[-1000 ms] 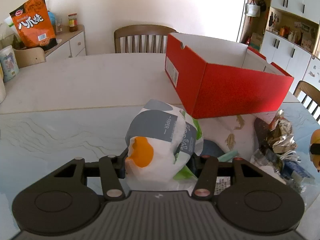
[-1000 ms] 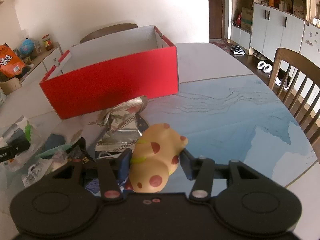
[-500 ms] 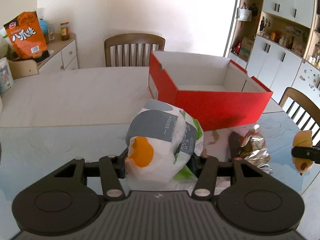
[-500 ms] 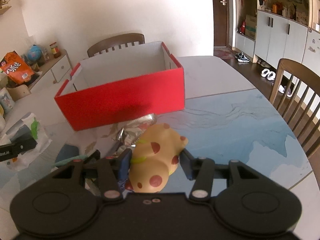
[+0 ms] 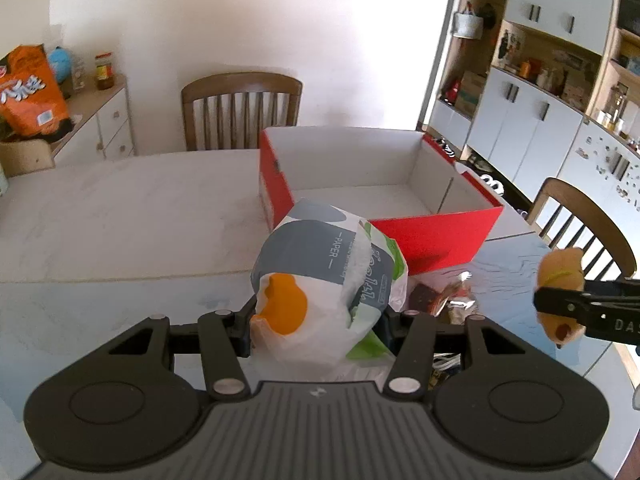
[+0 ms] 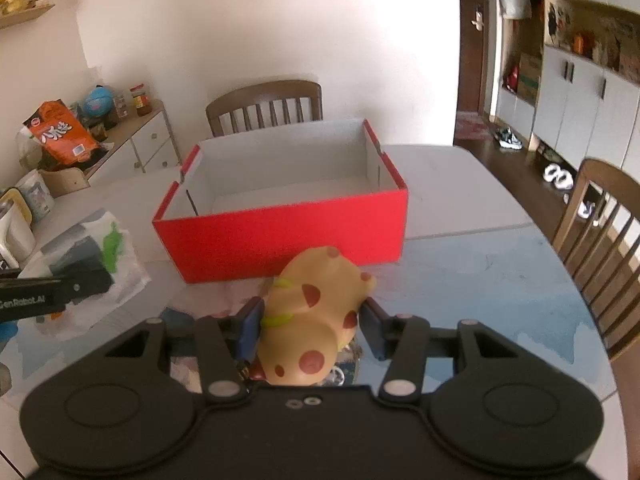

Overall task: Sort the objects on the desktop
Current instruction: 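Close the left gripper on the pack while the right grips the yellow pig, then carry the pack and pig with both grippers over the red shoebox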

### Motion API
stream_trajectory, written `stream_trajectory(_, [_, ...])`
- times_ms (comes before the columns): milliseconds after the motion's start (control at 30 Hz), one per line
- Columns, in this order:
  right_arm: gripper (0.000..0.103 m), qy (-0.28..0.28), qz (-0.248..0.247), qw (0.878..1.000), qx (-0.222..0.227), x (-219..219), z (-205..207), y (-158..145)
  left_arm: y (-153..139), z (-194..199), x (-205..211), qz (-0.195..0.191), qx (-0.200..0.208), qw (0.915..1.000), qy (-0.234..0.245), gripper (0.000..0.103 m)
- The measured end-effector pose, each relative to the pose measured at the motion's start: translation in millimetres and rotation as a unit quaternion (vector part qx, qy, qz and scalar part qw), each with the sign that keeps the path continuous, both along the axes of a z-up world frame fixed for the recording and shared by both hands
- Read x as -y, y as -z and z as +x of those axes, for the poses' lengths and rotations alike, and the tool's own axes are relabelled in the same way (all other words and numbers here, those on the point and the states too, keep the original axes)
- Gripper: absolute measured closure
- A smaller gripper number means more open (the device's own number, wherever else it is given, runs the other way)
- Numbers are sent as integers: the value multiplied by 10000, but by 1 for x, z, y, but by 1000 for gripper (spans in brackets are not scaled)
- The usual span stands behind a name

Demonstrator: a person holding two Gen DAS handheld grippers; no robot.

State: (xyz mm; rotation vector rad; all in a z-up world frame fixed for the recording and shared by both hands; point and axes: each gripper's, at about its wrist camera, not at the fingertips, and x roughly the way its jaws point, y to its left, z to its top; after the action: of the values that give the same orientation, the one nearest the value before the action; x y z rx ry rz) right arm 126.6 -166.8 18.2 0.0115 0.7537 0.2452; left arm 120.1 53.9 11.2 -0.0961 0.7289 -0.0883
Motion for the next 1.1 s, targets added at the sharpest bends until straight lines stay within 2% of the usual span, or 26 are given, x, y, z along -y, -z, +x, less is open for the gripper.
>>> stream_trajectory(533, [51,-175,-68,9998,73,-18,32,-27,-23,31,17,-63,155,9992,376,50])
stream_trajectory(1100, [51,-390,-265,9988,150,-42,90,-47,-42,96,22,34,94,9978,648,50])
